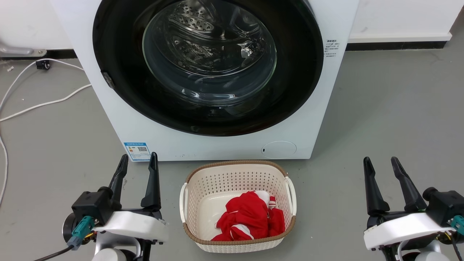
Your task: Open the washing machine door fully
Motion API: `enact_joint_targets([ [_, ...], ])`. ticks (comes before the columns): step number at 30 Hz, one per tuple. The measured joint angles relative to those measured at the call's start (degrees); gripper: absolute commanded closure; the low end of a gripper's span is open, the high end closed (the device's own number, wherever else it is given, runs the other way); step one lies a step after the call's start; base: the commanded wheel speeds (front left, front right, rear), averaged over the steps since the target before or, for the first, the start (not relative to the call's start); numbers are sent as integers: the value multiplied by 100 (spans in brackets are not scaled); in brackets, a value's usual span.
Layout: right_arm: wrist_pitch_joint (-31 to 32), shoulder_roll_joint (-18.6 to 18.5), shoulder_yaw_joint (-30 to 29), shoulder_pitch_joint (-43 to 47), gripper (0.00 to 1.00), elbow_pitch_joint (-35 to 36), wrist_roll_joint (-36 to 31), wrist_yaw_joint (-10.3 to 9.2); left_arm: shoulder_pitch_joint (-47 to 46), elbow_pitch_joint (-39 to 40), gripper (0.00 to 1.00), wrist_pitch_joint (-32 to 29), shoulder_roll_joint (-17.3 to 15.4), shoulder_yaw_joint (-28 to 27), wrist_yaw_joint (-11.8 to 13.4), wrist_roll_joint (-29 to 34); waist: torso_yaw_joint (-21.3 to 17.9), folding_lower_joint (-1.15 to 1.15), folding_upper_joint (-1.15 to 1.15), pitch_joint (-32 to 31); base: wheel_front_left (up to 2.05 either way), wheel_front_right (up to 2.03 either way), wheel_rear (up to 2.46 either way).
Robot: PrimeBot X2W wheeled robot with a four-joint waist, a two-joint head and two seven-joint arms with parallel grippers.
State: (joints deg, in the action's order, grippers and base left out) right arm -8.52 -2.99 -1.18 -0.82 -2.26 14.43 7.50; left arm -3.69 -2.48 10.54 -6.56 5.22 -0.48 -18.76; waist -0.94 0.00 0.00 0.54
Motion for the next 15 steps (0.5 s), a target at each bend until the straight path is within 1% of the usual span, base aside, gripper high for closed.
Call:
enact_joint_targets([
  [9,24,0,5,50,0,92,-435,0,7,54,0,112,-19,69,118,415,3,0,0,0,0,0,0],
  [10,48,0,13,88,0,157,-667,0,28,78,0,177,-13,74,134,597,-1,0,0,5,0,0,0],
  [14,57,0,12,88,0,200,-848,0,51,90,0,221,-3,70,151,778,-4,0,0,9,0,0,0],
  [15,71,0,8,89,0,218,-987,0,68,98,0,250,3,69,156,911,-5,0,0,8,0,0,0],
])
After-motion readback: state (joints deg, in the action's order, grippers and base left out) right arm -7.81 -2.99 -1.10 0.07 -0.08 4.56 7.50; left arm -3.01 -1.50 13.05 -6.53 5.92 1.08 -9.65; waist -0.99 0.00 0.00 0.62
